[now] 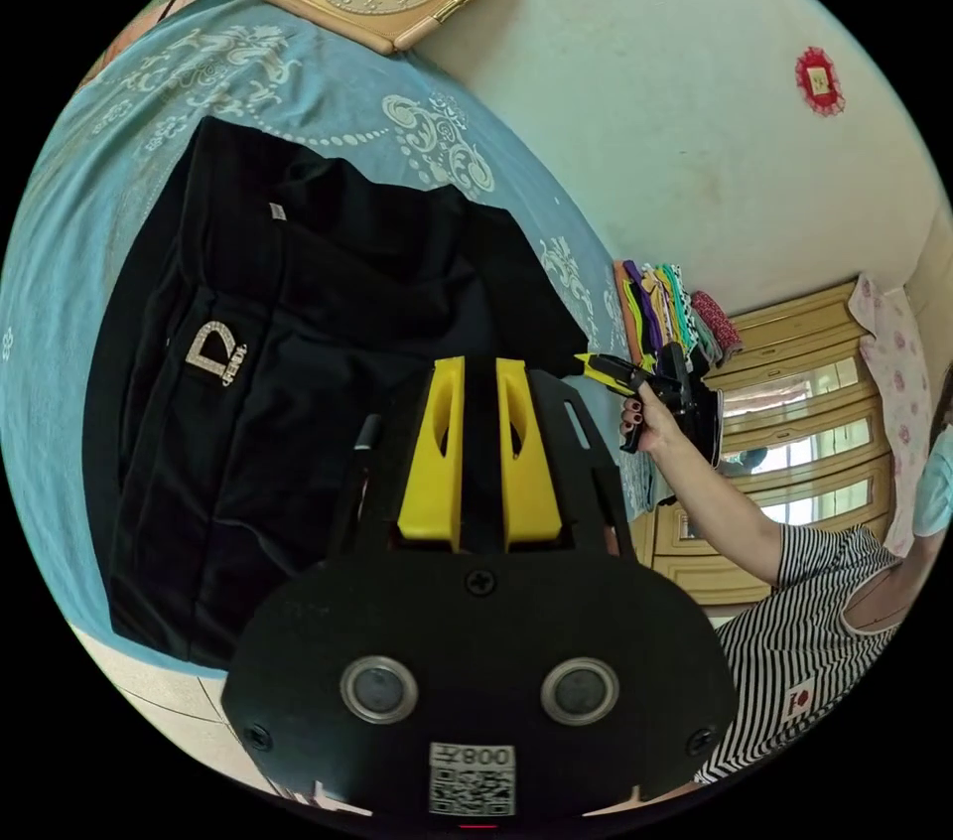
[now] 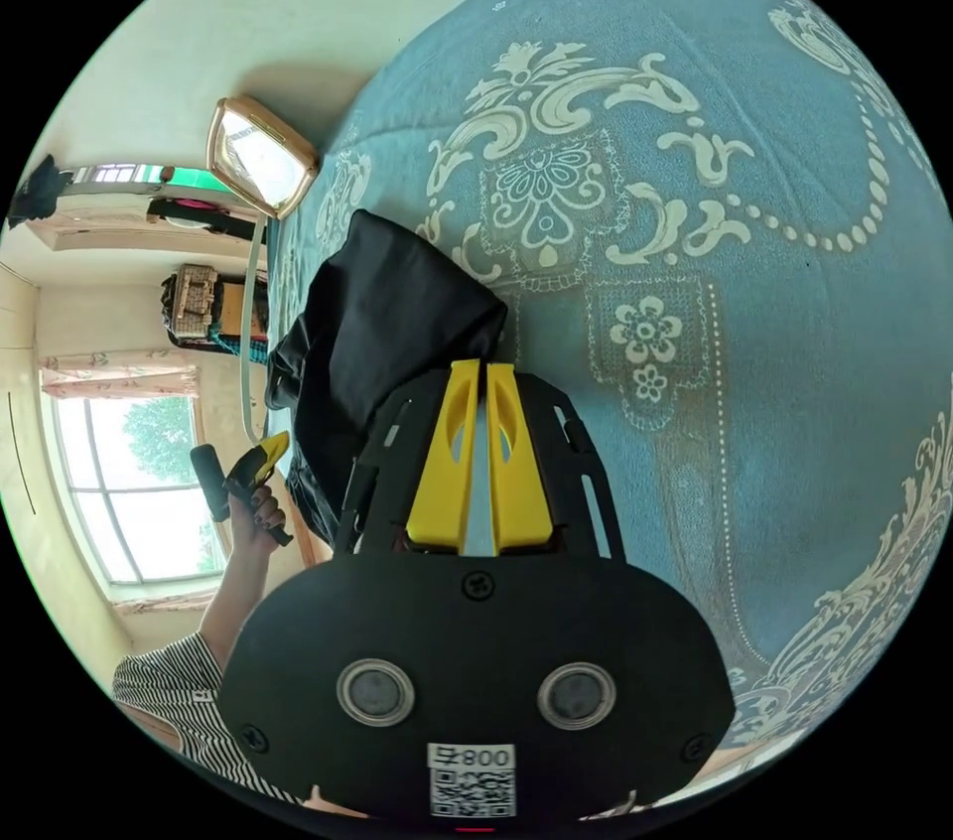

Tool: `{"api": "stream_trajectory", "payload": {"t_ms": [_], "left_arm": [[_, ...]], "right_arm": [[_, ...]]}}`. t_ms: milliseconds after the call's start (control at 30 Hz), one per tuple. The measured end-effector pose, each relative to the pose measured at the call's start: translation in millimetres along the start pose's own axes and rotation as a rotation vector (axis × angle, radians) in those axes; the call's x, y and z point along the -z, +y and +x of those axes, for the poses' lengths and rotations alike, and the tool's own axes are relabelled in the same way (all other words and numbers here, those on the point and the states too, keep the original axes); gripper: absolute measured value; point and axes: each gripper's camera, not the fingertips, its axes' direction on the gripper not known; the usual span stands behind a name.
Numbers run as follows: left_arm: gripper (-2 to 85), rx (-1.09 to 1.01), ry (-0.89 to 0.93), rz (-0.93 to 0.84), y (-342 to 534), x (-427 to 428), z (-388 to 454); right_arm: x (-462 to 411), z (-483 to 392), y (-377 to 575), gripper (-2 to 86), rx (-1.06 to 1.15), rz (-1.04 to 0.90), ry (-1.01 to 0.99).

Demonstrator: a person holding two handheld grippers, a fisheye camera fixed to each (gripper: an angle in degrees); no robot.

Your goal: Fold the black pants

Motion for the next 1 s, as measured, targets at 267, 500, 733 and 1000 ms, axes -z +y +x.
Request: {"api": "stream_trajectory", "payload": {"t_ms": [267,500,733,1000], "left_arm": [[6.2,-0.092,0.142,0.058,6.3,-30.1,24.9],[6.5,-0.197,0.176,0.128,14.1,-39.3,61.4],[6.6,-0.067,0.166,0.076,32.9,-78.3,29.8],[7.2,-0.087,0.156,0.057,-6.0,-139.6,42.7]], "right_arm": [[76.7,-134.9,-25.5,0.6,0.35,0.242,-0.124],[32.4,-355.1,6.8,0.4,0.97,0.108,-0.076],[-54.8,-294.8,2.4,1.0,0.742,-0.118,-0.029],[-31.9,-162.5,-39.1,5.3,0.37,-0.022,-0.085]]}}
